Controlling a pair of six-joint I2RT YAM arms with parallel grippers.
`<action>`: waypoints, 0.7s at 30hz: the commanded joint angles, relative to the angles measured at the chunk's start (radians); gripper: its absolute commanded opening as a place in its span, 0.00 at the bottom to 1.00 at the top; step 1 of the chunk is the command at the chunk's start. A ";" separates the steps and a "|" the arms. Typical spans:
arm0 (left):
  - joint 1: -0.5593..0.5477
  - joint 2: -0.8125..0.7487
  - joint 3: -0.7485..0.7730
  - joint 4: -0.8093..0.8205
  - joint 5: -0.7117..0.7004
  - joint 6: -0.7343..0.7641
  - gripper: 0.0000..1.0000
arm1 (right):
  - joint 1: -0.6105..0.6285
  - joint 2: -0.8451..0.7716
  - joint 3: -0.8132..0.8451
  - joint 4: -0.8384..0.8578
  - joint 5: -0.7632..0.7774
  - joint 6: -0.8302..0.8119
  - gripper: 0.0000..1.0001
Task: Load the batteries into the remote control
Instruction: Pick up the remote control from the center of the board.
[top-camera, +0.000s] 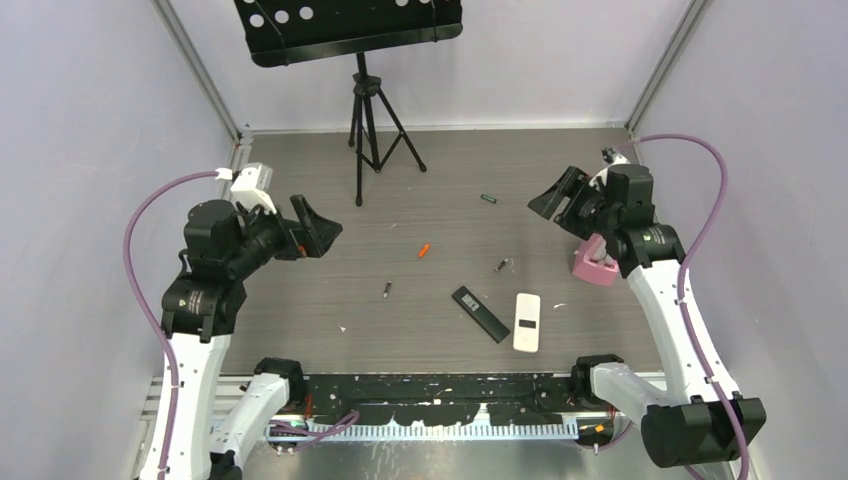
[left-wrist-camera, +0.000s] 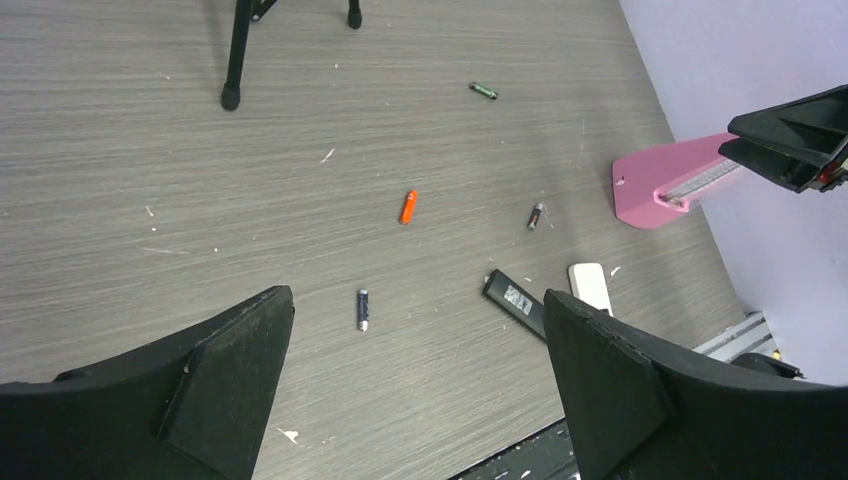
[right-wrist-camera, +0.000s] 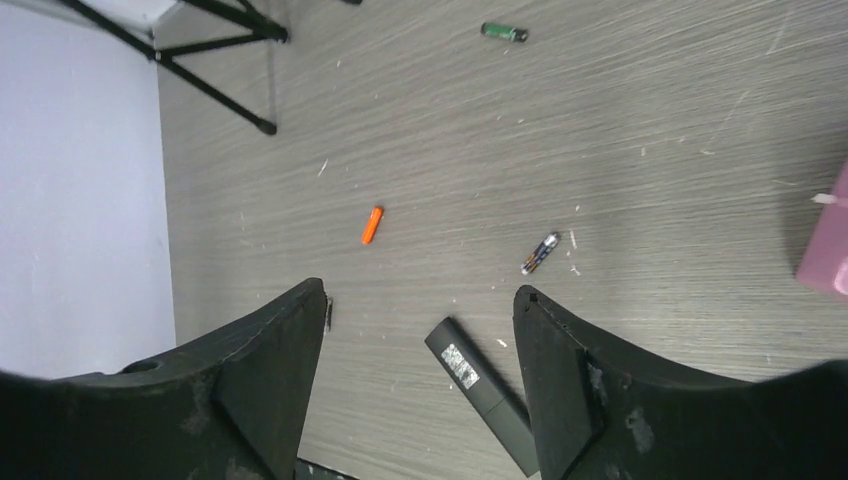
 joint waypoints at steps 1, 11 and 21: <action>-0.010 -0.011 -0.023 0.047 -0.014 0.004 0.98 | 0.079 -0.017 -0.002 0.045 0.073 -0.023 0.75; -0.010 -0.029 -0.148 0.149 0.058 -0.105 0.98 | 0.322 -0.003 -0.036 -0.086 0.375 -0.023 0.77; -0.012 0.002 -0.277 0.238 0.233 -0.188 0.98 | 0.509 0.108 -0.087 -0.422 0.800 0.253 0.75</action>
